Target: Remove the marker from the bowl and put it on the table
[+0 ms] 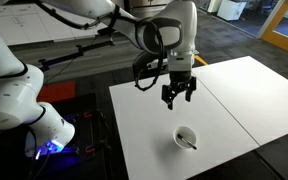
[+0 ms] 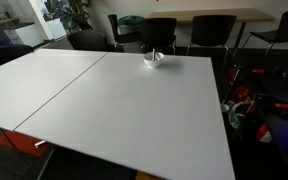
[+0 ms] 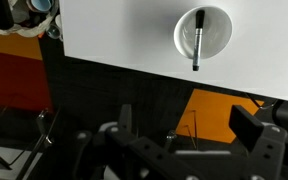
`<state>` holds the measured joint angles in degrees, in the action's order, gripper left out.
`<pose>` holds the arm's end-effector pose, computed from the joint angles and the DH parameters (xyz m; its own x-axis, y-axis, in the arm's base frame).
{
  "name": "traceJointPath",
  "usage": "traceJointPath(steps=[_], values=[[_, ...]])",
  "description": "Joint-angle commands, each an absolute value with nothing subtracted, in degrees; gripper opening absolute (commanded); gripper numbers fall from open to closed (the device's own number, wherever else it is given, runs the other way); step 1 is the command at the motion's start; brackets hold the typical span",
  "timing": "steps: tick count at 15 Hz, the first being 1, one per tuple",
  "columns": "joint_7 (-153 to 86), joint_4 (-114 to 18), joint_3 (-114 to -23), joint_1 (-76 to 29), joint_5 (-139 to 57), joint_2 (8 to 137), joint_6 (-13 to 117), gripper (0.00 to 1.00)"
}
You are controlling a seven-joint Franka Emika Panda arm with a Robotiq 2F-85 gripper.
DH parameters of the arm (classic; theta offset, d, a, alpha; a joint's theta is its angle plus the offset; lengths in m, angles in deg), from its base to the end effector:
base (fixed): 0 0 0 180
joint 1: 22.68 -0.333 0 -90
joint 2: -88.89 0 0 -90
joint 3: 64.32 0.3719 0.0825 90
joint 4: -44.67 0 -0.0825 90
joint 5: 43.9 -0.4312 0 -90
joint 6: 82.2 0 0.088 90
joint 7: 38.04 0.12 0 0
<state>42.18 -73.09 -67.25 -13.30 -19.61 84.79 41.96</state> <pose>0.5953 -0.1505 0.4280 0.1877 -0.9188 0.3471 -0.9822 -0.1770 0.0627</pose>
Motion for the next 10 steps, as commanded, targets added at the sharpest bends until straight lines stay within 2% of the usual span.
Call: traceJointPath(steps=[1, 10], values=[[41.75, -72.89, -69.32, -15.14, -19.82, 84.00, 41.91, 1.00], [43.62, -71.80, -70.04, -16.12, -19.87, 81.14, 43.66, 1.00]])
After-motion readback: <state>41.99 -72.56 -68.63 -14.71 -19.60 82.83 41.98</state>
